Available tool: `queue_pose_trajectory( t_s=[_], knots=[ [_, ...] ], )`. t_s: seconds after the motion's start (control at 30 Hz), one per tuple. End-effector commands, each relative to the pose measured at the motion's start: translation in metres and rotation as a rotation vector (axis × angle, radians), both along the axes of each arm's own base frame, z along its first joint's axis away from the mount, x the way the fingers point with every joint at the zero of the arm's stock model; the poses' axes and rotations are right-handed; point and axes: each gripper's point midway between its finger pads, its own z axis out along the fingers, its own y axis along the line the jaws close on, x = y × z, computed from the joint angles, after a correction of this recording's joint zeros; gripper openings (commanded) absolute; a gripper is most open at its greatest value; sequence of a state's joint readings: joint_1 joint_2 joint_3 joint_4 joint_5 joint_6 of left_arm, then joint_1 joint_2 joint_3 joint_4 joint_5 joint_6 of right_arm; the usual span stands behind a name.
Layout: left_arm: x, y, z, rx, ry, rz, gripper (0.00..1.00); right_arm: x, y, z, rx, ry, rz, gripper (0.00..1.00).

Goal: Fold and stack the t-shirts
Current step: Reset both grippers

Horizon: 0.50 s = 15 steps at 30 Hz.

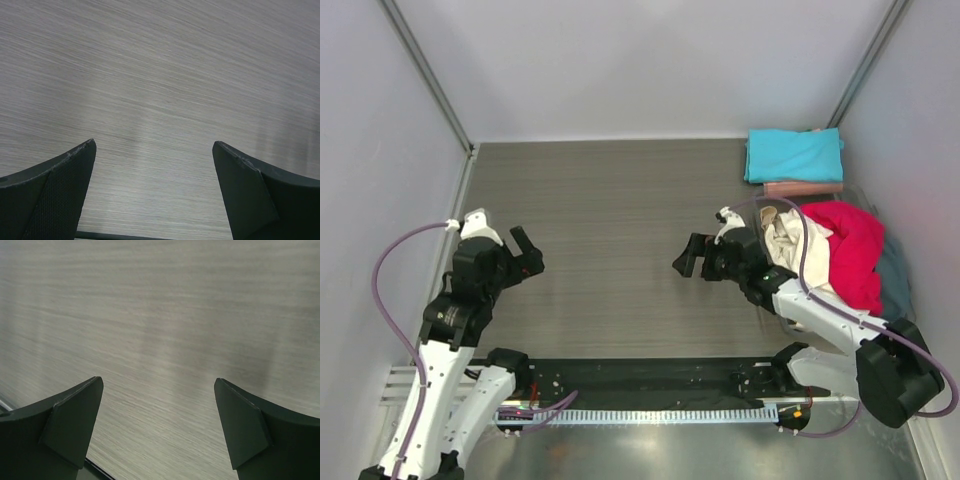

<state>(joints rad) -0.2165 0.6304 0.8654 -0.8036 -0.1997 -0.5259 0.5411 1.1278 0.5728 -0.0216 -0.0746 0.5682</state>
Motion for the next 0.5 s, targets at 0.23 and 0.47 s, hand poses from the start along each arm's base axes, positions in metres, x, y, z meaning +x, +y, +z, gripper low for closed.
queue_pose_trajectory(
  t_s=[0.23, 0.47],
  knots=[
    [0.002, 0.017, 0.013, 0.019, -0.075, 0.097, 1.00, -0.005, 0.013, -0.002, 0.101, -0.034, 0.028, 1.00],
    [0.000, 0.019, 0.014, 0.022, -0.085, 0.111, 1.00, -0.010, 0.007, 0.005, 0.115, -0.112, 0.002, 1.00]
  ],
)
